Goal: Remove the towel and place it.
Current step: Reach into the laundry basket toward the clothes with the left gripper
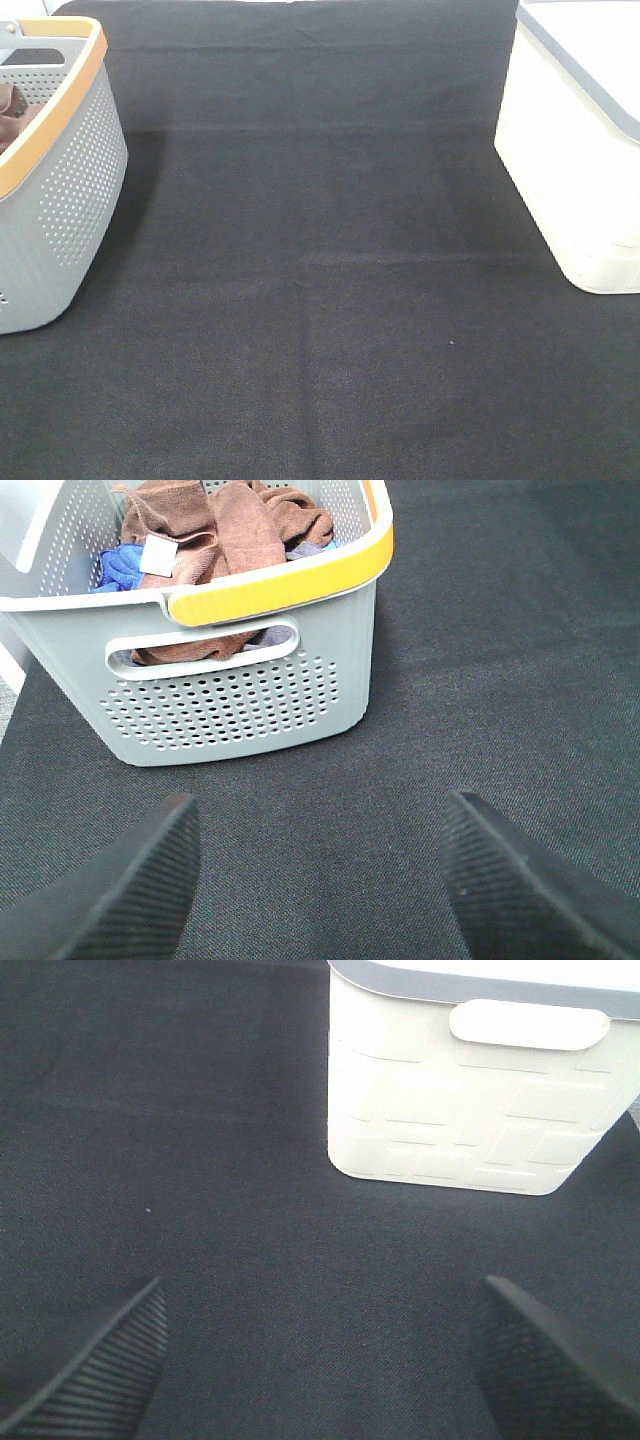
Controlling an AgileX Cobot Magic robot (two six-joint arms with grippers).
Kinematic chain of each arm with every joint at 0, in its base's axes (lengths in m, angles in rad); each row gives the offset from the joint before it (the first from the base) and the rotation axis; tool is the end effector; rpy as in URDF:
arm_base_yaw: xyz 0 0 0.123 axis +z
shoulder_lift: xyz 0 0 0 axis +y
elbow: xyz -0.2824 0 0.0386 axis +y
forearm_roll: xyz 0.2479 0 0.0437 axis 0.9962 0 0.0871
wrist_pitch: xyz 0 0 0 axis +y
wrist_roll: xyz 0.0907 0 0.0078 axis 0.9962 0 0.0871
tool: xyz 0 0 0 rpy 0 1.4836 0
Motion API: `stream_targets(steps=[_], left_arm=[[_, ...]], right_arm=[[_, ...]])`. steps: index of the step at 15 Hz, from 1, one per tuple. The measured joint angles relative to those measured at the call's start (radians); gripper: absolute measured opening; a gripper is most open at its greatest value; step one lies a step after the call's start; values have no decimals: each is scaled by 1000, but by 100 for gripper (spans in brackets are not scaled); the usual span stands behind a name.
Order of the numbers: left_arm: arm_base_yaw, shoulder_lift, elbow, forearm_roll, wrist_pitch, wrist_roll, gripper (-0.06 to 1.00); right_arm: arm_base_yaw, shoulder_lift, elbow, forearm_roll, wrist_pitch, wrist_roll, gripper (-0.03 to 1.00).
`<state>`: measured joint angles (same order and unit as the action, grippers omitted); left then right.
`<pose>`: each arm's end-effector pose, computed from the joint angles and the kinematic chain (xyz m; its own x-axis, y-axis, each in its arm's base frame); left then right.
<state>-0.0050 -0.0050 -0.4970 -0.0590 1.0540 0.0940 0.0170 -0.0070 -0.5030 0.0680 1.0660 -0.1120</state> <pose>-0.0051 -0.0046 0.2770 -0.4433 0.0669 -0.8939 0.0797 0.9962 0.0350 -0.0067 0.0053 0.2777 -0.4439 -0.0864 -0.8919 -0.1054 0.9935 -0.0438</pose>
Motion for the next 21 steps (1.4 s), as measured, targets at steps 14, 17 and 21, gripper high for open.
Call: stream_targets(steps=[14,17,21], left_arm=[[0,0,0,0,0,0,66],[0,0,0,0,0,0,66],[0,0,0,0,0,0,66]], right_arm=[[0,0,0,0,0,0,78],[0,0,0,0,0,0,78],[0,0,0,0,0,0,78]])
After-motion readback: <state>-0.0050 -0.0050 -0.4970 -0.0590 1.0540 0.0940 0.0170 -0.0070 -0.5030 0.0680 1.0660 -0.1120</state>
